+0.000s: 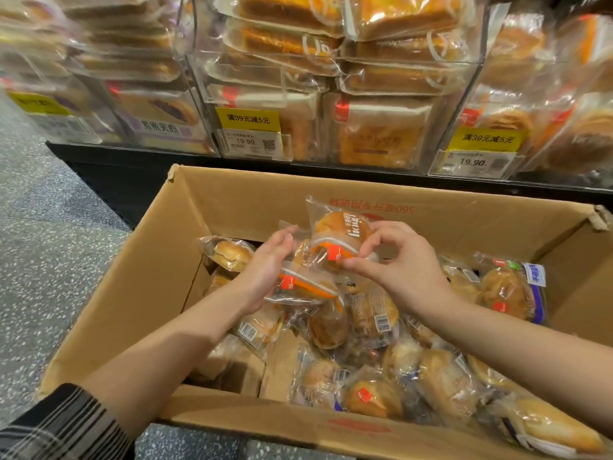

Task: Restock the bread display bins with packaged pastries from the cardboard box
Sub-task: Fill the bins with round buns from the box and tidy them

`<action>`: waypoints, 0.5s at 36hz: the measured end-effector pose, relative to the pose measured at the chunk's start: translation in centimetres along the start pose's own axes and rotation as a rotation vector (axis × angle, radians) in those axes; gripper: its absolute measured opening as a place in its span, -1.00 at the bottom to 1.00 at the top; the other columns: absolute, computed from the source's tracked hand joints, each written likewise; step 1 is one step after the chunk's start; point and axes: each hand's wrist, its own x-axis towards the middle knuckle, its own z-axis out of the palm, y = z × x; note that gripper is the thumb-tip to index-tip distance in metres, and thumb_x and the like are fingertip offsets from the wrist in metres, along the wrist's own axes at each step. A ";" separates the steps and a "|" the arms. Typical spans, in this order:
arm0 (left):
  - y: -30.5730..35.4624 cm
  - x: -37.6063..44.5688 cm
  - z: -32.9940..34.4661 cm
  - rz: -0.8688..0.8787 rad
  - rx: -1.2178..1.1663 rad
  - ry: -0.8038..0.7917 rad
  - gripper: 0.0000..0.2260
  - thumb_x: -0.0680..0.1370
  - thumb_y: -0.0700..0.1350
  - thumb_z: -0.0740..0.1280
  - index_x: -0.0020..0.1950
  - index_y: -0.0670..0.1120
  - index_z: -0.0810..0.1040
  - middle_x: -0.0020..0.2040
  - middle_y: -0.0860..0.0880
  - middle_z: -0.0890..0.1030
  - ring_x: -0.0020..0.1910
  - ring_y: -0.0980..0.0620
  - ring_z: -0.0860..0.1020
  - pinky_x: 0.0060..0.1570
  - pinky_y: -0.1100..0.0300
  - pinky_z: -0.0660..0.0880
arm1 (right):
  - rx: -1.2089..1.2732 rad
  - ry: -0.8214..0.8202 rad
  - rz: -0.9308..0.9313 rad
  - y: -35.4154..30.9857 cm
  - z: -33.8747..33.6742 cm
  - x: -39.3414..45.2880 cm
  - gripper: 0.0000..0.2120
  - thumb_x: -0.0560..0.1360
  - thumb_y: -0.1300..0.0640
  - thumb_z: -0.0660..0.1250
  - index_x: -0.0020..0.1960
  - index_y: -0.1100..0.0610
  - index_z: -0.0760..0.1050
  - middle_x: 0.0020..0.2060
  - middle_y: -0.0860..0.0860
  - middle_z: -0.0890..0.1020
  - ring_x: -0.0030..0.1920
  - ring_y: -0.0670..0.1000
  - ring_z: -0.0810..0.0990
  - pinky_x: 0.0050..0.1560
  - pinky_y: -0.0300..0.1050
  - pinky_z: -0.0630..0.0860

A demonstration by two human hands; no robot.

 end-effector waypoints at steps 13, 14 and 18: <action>4.5 -2.7 2.6 0.179 0.068 0.072 -0.72 0.63 -0.03 0.19 0.33 -0.01 0.46 0.16 -0.07 0.61 0.07 -0.01 0.62 0.04 0.10 0.57 | -0.216 -0.114 0.089 -2.2 -4.5 0.1 -0.13 0.07 -0.37 0.50 0.23 0.02 0.34 0.08 -0.10 0.36 0.14 -0.09 0.38 0.07 -0.23 0.37; 5.1 -3.0 3.2 0.179 0.049 0.080 -0.73 0.63 -0.03 0.19 0.31 -0.02 0.48 0.13 -0.06 0.62 0.04 0.02 0.63 -0.01 0.14 0.57 | -0.131 -0.105 0.105 -2.5 -5.1 -0.1 -0.16 0.10 -0.31 0.53 0.23 0.01 0.32 0.08 -0.13 0.40 0.13 -0.10 0.42 0.01 -0.24 0.39; 8.1 -4.1 5.4 0.189 0.001 0.096 -0.77 0.64 -0.02 0.17 0.20 0.00 0.55 0.04 0.02 0.65 -0.09 0.16 0.64 -0.13 0.27 0.54 | 0.115 -0.044 0.097 -3.3 -7.7 -0.8 0.06 0.03 -0.35 0.47 0.43 -0.06 0.18 0.17 -0.18 0.43 0.19 -0.10 0.46 0.15 -0.18 0.43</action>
